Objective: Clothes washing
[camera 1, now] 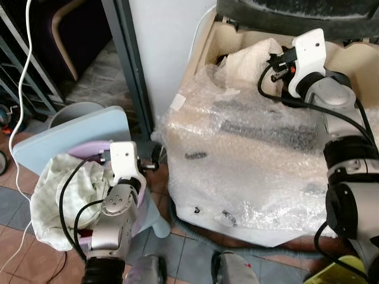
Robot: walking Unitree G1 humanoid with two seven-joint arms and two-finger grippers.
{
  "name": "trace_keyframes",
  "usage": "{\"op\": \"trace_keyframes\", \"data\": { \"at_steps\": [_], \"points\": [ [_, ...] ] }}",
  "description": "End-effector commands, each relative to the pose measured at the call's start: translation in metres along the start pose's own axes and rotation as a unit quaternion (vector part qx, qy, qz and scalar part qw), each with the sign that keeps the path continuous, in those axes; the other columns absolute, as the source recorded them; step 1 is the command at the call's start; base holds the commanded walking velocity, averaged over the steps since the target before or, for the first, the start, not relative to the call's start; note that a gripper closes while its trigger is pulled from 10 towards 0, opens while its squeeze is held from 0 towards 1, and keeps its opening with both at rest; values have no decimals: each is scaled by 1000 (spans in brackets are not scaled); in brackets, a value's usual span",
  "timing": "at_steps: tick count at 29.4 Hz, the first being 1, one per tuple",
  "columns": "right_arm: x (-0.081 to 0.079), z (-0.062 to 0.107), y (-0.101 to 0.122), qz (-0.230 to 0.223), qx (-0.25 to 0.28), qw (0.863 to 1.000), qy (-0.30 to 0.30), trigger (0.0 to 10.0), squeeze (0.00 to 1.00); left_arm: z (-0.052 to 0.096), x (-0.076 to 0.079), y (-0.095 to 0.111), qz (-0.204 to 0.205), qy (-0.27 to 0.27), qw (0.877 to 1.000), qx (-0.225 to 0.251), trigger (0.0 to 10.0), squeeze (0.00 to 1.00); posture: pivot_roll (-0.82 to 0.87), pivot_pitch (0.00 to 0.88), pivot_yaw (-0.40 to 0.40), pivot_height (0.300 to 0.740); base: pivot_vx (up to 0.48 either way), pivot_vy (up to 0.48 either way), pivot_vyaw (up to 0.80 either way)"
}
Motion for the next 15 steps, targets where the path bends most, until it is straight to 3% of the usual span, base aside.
{"op": "trace_keyframes", "data": {
  "at_steps": [1, 4, 11, 15],
  "points": [
    [10, 1, 11, 14, 18, 1000, -13, 10000, 1000, 1, -3, -1, -3, 8, 1000, -4, 10000, 0, -7, 102, 14, 740, 0, 0, 0],
    [14, 5, 13, 0, 35, 999, -31, 10000, 1000, 0, -1, -1, -4, 5, 1000, -5, 10000, 0, -7, 103, 16, 740, 0, 0, 0],
    [0, 14, 5, -16, 45, 997, -63, 10000, 1000, 2, -2, -1, -6, 4, 1000, -8, 10000, 0, -1, 105, 14, 740, 0, 0, 0],
    [-9, 26, 7, -35, 77, 991, -108, 10000, 1000, 3, -6, 0, -13, 20, 1000, -2, 10000, 0, 2, 106, 13, 740, 0, 0, 0]
  ]
}}
Point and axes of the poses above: a point about 5 cm out from each wrist's last joint towards the gripper, its own z axis pointing back from the gripper into the wrist, its own y axis along the axis of the wrist's last joint, x = y × z, the point moved 3 cm from there along -z, pointing out of the wrist towards the gripper, and after that the axes turned 6 degrees about z, right-handed, at the moved point
